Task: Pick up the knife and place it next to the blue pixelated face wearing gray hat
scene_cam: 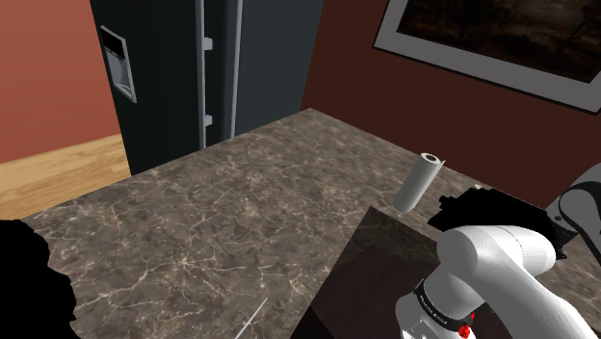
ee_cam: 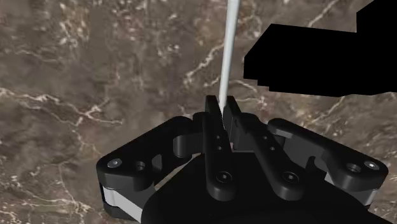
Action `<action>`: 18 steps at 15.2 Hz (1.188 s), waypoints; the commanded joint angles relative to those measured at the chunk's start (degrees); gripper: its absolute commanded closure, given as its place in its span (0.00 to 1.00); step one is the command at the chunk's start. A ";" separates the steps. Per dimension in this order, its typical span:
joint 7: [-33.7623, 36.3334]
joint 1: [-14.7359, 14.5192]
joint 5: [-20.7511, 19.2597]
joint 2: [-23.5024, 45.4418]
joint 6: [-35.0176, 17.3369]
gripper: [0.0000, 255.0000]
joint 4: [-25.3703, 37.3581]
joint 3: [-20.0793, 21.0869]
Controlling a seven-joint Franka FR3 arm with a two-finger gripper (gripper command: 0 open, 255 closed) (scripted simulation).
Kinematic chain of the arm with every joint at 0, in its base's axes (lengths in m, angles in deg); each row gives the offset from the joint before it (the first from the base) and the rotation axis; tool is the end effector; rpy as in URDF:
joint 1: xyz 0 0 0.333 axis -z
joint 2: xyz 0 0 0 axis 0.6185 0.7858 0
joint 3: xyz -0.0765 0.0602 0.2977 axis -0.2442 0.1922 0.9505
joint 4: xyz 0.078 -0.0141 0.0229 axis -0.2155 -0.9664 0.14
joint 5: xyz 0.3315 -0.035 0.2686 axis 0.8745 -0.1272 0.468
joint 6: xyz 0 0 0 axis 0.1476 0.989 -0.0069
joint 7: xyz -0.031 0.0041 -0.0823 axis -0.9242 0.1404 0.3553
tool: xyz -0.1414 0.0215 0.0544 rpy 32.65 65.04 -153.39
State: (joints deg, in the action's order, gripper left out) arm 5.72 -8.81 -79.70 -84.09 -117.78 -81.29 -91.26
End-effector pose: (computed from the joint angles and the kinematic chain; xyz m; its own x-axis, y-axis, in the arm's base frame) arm -0.0634 -0.3197 0.3194 0.3591 -0.9333 -0.0060 -0.9331 -0.3592 0.0186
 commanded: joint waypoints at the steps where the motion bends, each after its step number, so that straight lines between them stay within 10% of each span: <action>1: -0.01 0.01 -0.01 0.00 0.00 0.00 -0.01 -0.01; 18: 1.53 -4.29 7.93 3.05 2.14 0.00 4.72 8.56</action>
